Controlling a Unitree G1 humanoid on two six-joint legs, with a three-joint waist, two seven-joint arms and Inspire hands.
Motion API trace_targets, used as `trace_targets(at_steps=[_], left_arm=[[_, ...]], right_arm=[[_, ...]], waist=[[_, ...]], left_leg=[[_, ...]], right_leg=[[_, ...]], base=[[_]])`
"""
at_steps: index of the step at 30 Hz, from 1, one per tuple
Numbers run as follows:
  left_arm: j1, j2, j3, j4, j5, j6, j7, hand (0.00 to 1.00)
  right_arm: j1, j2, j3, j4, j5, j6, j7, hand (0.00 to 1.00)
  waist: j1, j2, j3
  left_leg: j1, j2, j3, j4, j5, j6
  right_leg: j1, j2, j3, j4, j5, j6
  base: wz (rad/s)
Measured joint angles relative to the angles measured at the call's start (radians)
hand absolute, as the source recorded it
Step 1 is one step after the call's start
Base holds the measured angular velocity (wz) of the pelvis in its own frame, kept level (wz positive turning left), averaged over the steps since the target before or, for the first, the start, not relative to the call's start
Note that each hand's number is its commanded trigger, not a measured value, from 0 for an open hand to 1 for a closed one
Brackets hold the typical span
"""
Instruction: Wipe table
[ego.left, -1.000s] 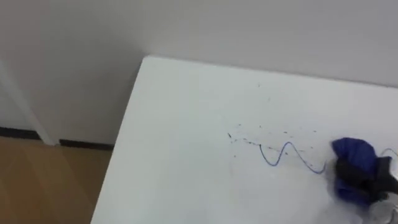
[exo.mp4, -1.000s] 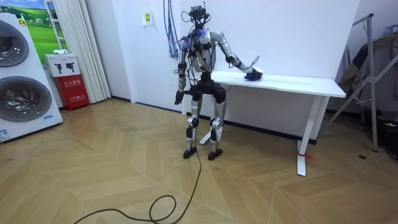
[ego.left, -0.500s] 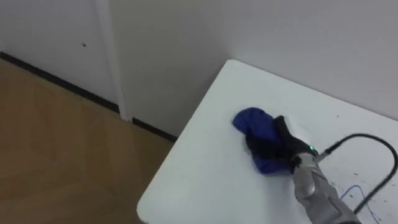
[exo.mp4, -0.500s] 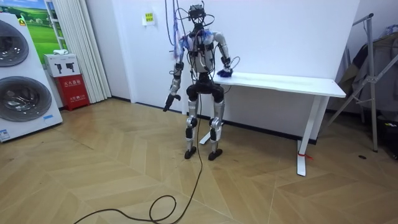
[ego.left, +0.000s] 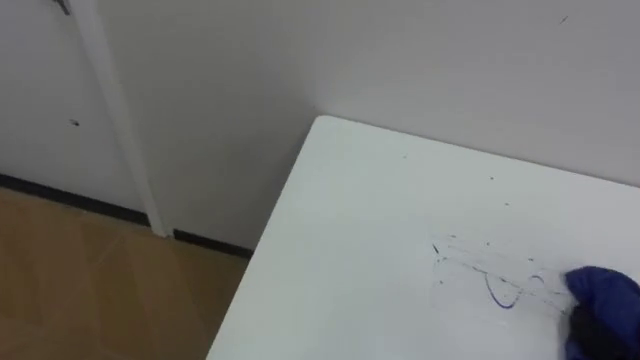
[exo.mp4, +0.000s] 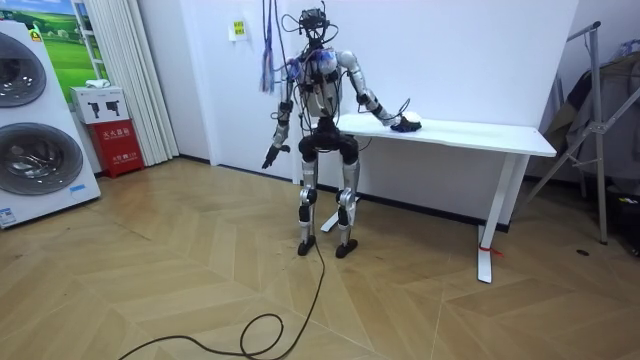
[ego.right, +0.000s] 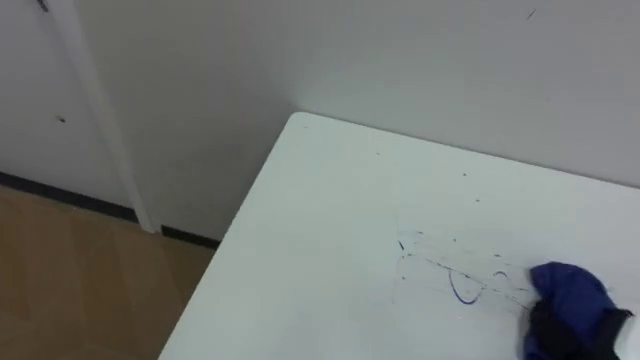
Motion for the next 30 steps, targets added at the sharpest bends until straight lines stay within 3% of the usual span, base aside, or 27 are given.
trace_targets(at_steps=[2, 5, 6, 8, 9, 10, 11, 12, 14, 16, 18, 20, 21, 22, 24, 25, 29, 30], left_arm=[[-0.001, 0.0, -0.004, 0.005, -0.001, -0.003, 0.004, 0.0], [-0.007, -0.001, -0.042, 0.019, -0.017, -0.002, 0.005, 0.0], [-0.014, -0.006, -0.051, 0.021, -0.022, -0.001, 0.002, 0.0], [-0.043, -0.016, -0.06, 0.034, -0.023, 0.008, 0.002, 0.0], [-0.064, -0.021, -0.075, 0.044, -0.03, 0.008, 0.002, 0.0], [-0.093, -0.021, -0.094, 0.061, -0.031, 0.007, 0.002, 0.0], [-0.107, -0.02, -0.105, 0.065, -0.031, 0.009, 0.001, 0.0], [-0.125, -0.02, -0.13, 0.064, -0.032, 0.015, 0.0, 0.0], [-0.143, -0.022, -0.158, 0.045, -0.031, 0.021, -0.005, 0.0], [-0.135, -0.02, -0.175, 0.024, -0.031, 0.028, -0.008, 0.0], [-0.11, -0.019, -0.179, 0.017, -0.031, 0.043, -0.007, 0.0], [-0.067, -0.017, -0.177, 0.017, -0.031, 0.048, -0.005, 0.0], [-0.042, -0.015, -0.176, 0.023, -0.031, 0.052, -0.005, 0.0], [-0.023, -0.011, -0.174, 0.033, -0.031, 0.052, -0.006, 0.0], [-0.009, -0.003, -0.172, 0.033, -0.03, 0.049, -0.006, 0.0], [-0.009, -0.002, -0.153, 0.033, -0.03, 0.04, -0.006, 0.0], [-0.005, -0.002, -0.075, 0.032, -0.001, 0.013, 0.001, 0.0], [-0.005, -0.002, -0.06, 0.029, 0.002, 0.012, 0.008, 0.0]], right_arm=[[-0.017, -0.005, -0.003, -0.004, 0.016, 0.021, 0.022, 1.0], [-0.083, -0.003, 0.035, -0.013, 0.022, 0.095, 0.045, 1.0], [-0.112, 0.004, 0.047, -0.035, 0.023, 0.142, 0.073, 1.0], [-0.16, 0.012, 0.114, -0.086, 0.021, 0.201, 0.129, 1.0], [-0.192, 0.025, 0.172, -0.139, -0.007, 0.228, 0.17, 1.0], [-0.237, 0.046, 0.241, -0.196, -0.045, 0.25, 0.217, 1.0], [-0.266, 0.056, 0.285, -0.226, -0.067, 0.258, 0.242, 1.0], [-0.325, 0.065, 0.385, -0.279, -0.104, 0.258, 0.293, 1.0], [-0.396, 0.075, 0.482, -0.321, -0.139, 0.242, 0.355, 1.0], [-0.457, 0.092, 0.524, -0.319, -0.166, 0.226, 0.412, 1.0], [-0.458, 0.092, 0.528, -0.284, -0.165, 0.213, 0.422, 1.0], [-0.398, 0.091, 0.498, -0.272, -0.16, 0.17, 0.389, 1.0], [-0.358, 0.091, 0.48, -0.265, -0.159, 0.131, 0.35, 1.0], [-0.311, 0.09, 0.454, -0.244, -0.163, 0.094, 0.302, 1.0], [-0.248, 0.078, 0.406, -0.201, -0.154, 0.052, 0.224, 1.0], [-0.214, 0.076, 0.355, -0.171, -0.145, 0.033, 0.174, 1.0], [-0.12, 0.055, 0.23, -0.107, -0.107, 0.012, 0.058, 1.0], [-0.092, 0.043, 0.192, -0.09, -0.088, 0.005, 0.037, 1.0]], waist=[[0.004, -0.002, 0.0009], [0.032, 0.0, 0.0032], [0.051, 0.001, 0.0036], [0.073, 0.002, 0.0117], [0.092, 0.003, 0.0192], [0.111, 0.002, 0.0325], [0.116, 0.001, 0.0376], [0.131, 0.001, 0.0452], [0.16, -0.002, 0.0573], [0.205, -0.005, 0.0544], [0.211, -0.008, 0.0508], [0.195, -0.01, 0.0472], [0.168, -0.007, 0.0473], [0.145, -0.007, 0.0381], [0.132, -0.011, 0.0272], [0.119, -0.011, 0.0258], [0.092, -0.007, 0.0198], [0.064, -0.006, 0.0187]], left_leg=[[0.002, 0.0, 0.004, -0.001, 0.0, 0.0], [0.016, 0.006, 0.033, -0.008, -0.001, -0.001], [0.022, 0.012, 0.057, -0.012, 0.0, -0.003], [0.02, 0.018, 0.08, -0.013, 0.002, -0.007], [0.011, 0.02, 0.089, -0.014, 0.004, -0.01], [0.0, 0.022, 0.098, -0.014, 0.006, -0.013], [-0.011, 0.023, 0.099, -0.013, 0.007, -0.014], [-0.03, 0.024, 0.099, -0.013, 0.012, -0.019], [-0.047, 0.028, 0.096, -0.014, 0.02, -0.024], [-0.061, 0.033, 0.067, -0.014, 0.026, -0.031], [-0.063, 0.032, 0.039, -0.012, 0.029, -0.033], [-0.066, 0.031, 0.022, -0.003, 0.029, -0.033], [-0.064, 0.029, 0.022, 0.0, 0.029, -0.032], [-0.056, 0.025, 0.024, 0.0, 0.029, -0.032], [-0.038, 0.015, 0.027, 0.0, 0.029, -0.032], [-0.028, 0.013, 0.042, -0.001, 0.029, -0.032], [-0.014, 0.01, 0.085, -0.002, 0.029, -0.031], [-0.011, 0.01, 0.085, 0.0, 0.024, -0.024]], right_leg=[[-0.003, 0.002, 0.011, 0.002, 0.0, 0.0], [-0.011, 0.01, 0.038, 0.002, 0.005, -0.006], [-0.021, 0.018, 0.064, 0.006, 0.01, -0.011], [-0.045, 0.023, 0.083, 0.022, 0.016, -0.018], [-0.064, 0.028, 0.097, 0.031, 0.02, -0.025], [-0.086, 0.033, 0.109, 0.041, 0.024, -0.032], [-0.1, 0.034, 0.11, 0.043, 0.026, -0.036], [-0.125, 0.037, 0.11, 0.045, 0.032, -0.044], [-0.14, 0.043, 0.108, 0.046, 0.032, -0.049], [-0.139, 0.047, 0.088, 0.03, 0.029, -0.053], [-0.124, 0.045, 0.057, 0.017, 0.026, -0.05], [-0.108, 0.038, 0.031, 0.014, 0.022, -0.045], [-0.093, 0.034, 0.02, 0.009, 0.02, -0.041], [-0.072, 0.03, 0.023, -0.006, 0.019, -0.039], [-0.041, 0.021, 0.027, -0.018, 0.011, -0.026], [-0.028, 0.012, 0.028, -0.017, 0.005, -0.016], [-0.015, 0.005, 0.053, -0.017, 0.001, -0.01], [-0.008, 0.004, 0.051, -0.016, -0.002, -0.005]], base=[[-0.14], [-0.4], [-0.6], [-0.58], [-0.47], [-0.43], [-0.33], [-0.13], [0.09], [0.36], [0.54], [0.61], [0.7], [0.68], [0.36], [0.17], [-0.14], [0.18]])
